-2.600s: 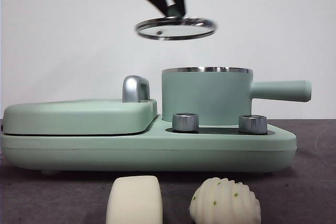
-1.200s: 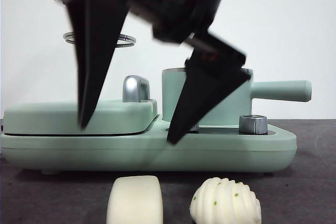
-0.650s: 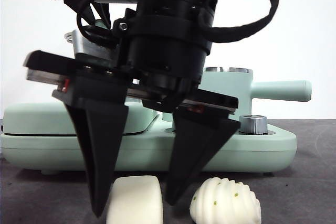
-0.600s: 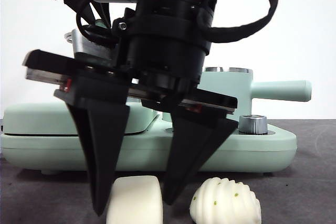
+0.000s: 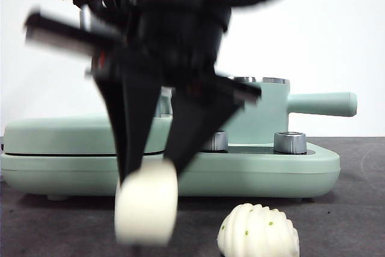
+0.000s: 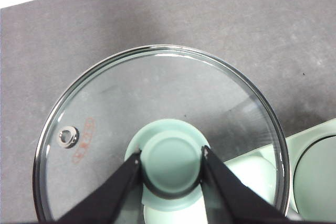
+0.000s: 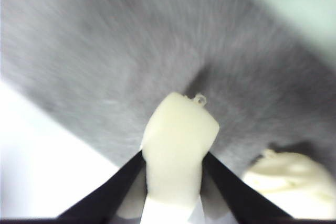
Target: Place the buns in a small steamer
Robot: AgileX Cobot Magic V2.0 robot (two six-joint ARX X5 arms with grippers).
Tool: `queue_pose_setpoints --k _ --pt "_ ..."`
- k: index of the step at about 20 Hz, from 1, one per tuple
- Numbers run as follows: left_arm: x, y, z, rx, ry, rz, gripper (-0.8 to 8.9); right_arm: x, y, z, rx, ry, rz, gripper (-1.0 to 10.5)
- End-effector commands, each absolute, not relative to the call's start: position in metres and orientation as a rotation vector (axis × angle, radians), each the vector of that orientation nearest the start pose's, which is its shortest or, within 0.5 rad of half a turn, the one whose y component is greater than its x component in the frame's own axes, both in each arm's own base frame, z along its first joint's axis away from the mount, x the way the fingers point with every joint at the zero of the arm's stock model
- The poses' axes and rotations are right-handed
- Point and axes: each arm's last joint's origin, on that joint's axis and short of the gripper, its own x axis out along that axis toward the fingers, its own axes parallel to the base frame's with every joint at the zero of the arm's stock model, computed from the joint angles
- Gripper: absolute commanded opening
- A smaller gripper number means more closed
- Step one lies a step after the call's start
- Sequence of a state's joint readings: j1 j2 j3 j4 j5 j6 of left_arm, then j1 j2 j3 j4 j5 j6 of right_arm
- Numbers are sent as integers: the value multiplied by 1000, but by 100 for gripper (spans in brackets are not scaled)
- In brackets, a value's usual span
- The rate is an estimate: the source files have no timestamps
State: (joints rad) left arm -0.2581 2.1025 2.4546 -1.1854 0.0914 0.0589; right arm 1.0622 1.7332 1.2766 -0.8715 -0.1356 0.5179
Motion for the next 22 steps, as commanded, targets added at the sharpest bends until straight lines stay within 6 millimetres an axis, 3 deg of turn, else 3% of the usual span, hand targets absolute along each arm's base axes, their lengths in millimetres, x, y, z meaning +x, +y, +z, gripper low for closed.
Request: queue_pose_setpoints --k 1,7,12,16,22 --pt "413 -113 410 114 773 -356 7 168 290 249 -272 1422 673 127" --pt "414 -112 410 113 767 -353 7 224 251 324 -237 1327 644 127" --pt "415 -110 410 111 767 -349 7 272 218 357 -127 1191 578 127" --pt "415 -110 410 111 767 -349 7 314 208 356 -108 1158 539 127" --pt "415 -110 410 111 770 -348 7 360 220 323 -112 1200 517 127"
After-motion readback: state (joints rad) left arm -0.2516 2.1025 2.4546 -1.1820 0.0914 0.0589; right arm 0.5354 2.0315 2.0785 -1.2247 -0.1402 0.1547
